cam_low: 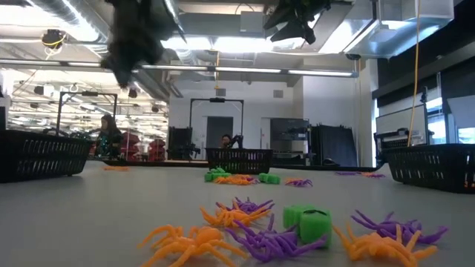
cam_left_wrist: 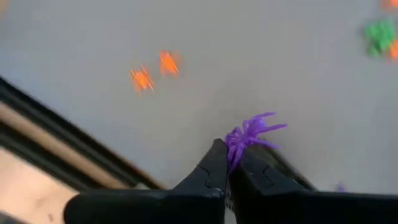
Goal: Sort Halloween decoration
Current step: Put the violet spider toy into the left bin, then put the orange spider toy into the right bin
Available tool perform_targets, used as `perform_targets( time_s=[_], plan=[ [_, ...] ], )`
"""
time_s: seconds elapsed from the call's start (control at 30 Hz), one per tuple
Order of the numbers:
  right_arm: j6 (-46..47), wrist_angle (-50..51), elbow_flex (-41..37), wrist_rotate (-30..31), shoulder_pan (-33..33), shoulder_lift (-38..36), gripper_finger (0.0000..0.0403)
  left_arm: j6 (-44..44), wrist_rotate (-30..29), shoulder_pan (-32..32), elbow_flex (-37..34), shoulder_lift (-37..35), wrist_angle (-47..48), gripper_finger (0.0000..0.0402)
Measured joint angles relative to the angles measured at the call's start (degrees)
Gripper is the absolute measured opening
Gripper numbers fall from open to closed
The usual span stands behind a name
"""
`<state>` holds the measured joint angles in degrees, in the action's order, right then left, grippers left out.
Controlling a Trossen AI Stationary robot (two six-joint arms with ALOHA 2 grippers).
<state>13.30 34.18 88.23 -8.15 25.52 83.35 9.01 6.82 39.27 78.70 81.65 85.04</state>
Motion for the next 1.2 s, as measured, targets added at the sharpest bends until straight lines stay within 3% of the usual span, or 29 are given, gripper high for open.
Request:
perform_targets(
  time_s=[0.23, 0.37, 0.63, 1.0, 1.2],
  plan=[
    [-2.17, -1.63, 0.0, -0.01, 0.0, 0.0, 0.0193, 9.57, 3.84, -11.17, -2.68, -7.35, 4.8, 0.0],
    [-3.15, -1.64, 0.0, -0.01, 0.0, 0.01, 0.0193, 15.06, 8.51, -17.34, -9.44, -9.48, 4.9, 0.0],
    [-3.3, -1.61, 0.0, -0.05, 0.0, 0.02, 0.0193, 20.12, 12.44, -25.56, -21.04, -9.81, 0.24, 0.0002],
    [-3.26, -0.93, 0.0, -0.45, 0.0, 0.02, 0.0193, 20.34, 12.95, -27.32, -23.37, -9.77, -6.62, 0.01],
    [-3.26, -1.14, 0.0, -0.45, 0.0, 0.02, 0.0193, 18.44, 3.94, -24.29, -21.92, -9.78, -6.83, 0.0124]
  ],
)
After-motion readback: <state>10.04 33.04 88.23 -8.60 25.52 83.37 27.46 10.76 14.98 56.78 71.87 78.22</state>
